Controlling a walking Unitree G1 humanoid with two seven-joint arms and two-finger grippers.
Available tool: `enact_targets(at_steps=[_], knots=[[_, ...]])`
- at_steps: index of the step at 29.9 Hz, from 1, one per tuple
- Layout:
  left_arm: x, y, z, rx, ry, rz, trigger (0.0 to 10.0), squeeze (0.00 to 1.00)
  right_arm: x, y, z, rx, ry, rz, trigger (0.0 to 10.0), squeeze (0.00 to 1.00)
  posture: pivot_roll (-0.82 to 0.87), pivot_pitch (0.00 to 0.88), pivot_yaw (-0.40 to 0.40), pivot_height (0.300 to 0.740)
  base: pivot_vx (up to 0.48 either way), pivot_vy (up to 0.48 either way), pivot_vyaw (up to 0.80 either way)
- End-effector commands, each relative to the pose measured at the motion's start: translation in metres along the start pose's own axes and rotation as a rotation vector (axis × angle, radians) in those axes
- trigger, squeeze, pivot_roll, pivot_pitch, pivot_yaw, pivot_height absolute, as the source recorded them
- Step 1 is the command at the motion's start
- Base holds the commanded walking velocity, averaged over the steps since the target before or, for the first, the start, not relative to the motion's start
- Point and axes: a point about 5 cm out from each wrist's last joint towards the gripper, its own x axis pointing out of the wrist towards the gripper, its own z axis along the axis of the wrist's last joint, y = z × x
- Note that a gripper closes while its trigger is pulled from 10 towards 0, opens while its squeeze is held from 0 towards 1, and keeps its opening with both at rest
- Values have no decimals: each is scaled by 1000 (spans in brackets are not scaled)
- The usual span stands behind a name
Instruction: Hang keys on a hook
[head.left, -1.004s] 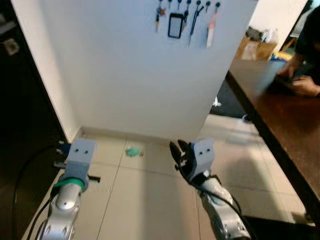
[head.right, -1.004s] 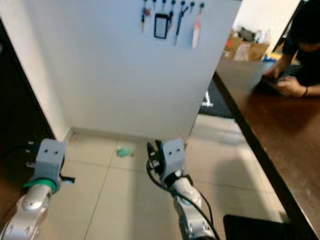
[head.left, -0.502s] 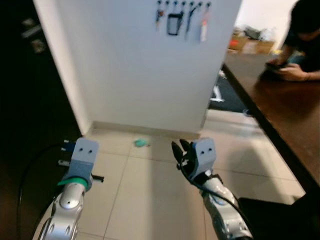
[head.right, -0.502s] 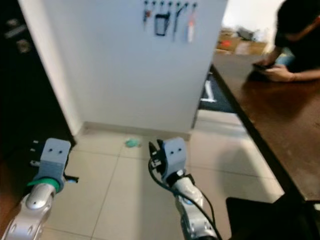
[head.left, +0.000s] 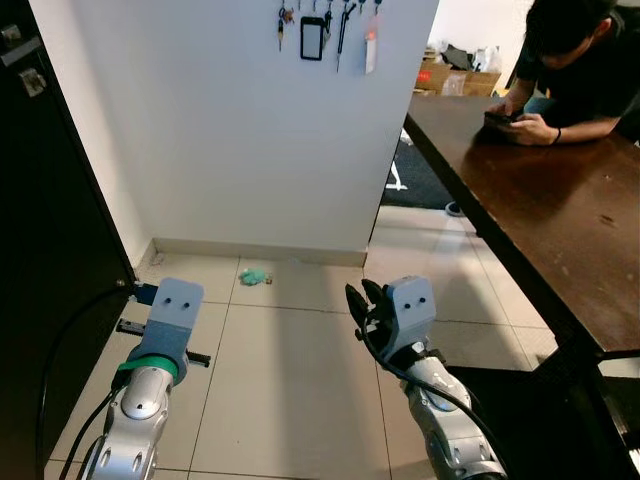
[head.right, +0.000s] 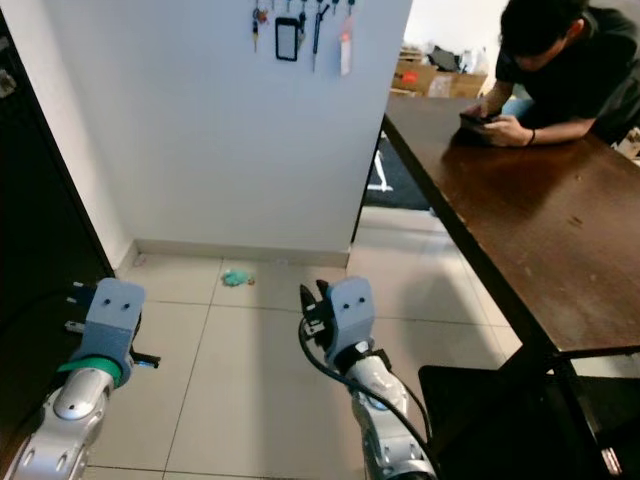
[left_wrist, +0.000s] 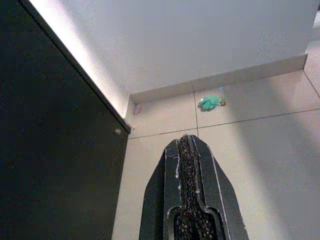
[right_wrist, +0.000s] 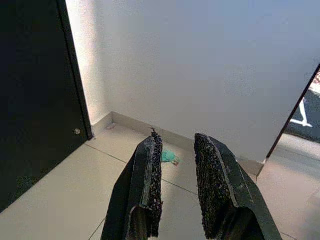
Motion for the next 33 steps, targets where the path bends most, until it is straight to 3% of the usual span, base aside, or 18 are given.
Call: enact_targets(at_steps=[1, 20, 25, 31, 33], knots=[[-1, -2, -3, 8, 12, -6, 10000, 0, -1, 0, -2, 5, 10, -3, 10000, 0, 90, 44, 41, 740, 0, 0, 0], [0, -2, -3, 7, 28, -23, 10000, 0, 1, -1, -1, 0, 18, 8, 10000, 0, 97, 57, 41, 740, 0, 0, 0], [0, -6, -5, 0, 46, -73, 10000, 0, 3, 1, -1, -33, 25, 26, 10000, 0, 90, 68, 37, 740, 0, 0, 0], [-3, -13, -5, 38, 44, -81, 10000, 0, 2, -2, -4, -69, 60, 35, 10000, 0, 81, 72, 26, 740, 0, 0, 0], [-4, -18, -6, 69, 40, -144, 10000, 0, -2, -7, -9, -64, 106, -2, 10000, 0, 81, 70, 16, 740, 0, 0, 0]])
